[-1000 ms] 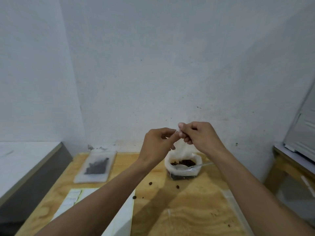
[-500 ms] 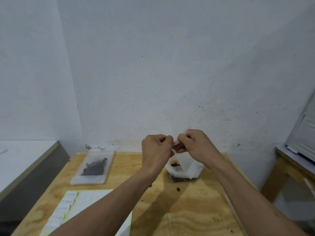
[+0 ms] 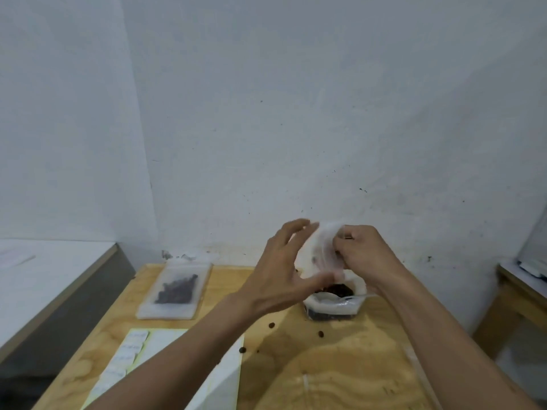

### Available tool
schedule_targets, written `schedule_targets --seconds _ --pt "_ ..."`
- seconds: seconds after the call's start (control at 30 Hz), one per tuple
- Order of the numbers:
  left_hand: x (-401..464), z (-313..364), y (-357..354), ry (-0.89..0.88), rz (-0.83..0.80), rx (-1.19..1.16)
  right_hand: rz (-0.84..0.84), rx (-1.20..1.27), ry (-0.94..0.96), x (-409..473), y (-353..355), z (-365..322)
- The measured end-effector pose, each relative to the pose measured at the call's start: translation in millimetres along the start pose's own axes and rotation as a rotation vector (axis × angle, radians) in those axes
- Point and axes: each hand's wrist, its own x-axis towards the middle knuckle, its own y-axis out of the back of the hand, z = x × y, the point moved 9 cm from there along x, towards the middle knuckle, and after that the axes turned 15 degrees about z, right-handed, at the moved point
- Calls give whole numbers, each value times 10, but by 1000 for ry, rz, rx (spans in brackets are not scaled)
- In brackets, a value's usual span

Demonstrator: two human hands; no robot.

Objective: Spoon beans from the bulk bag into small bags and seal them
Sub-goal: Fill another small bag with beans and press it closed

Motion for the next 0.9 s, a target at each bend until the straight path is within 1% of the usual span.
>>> schedule_targets --seconds 0.03,0.07,0.13,0.2,0.27,0.33,0.43,0.47,0.5,0.53,0.63,0.67,0.7,0.77,0.83,0.9 --pt "8 -26 -46 -21 -106 77 -40 12 17 -26 -9 -18" --pt "27 -28 -65 -71 -168 156 -92 21 27 -54 -26 -36" --pt "65 -28 -83 -134 -228 225 -182 30 21 -99 -69 -33" --pt "69 -54 -90 -118 -247 242 -204 -20 21 -116 -81 2" --pt "58 -64 -59 -137 -200 281 -138 -147 49 -71 -31 61" --pt "29 -61 -51 -175 -169 337 -54 -201 55 -45 17 122" --pt "13 -113 -50 -204 -120 391 126 -229 127 -57 162 71" --pt "15 -129 -44 -211 -105 402 160 -191 167 -62 212 14" --pt "15 -141 -42 -220 -91 406 152 -144 194 -60 235 -44" --pt "13 -137 -44 -232 -80 401 87 -110 196 -69 199 -84" --pt "3 -102 -104 -254 -100 373 -244 -81 115 -154 -58 -70" --pt "0 -97 -126 -236 -116 360 -304 -69 95 -166 -111 -43" --pt "2 -111 -142 -201 -131 346 -333 -54 74 -161 -144 -13" --pt "18 -137 -158 -139 -155 331 -338 -47 50 -137 -164 25" --pt "42 -174 -178 -96 -175 313 -371 -84 70 -131 -185 42" --pt "61 -222 -190 -57 -186 313 -349 -138 105 -83 -160 55"
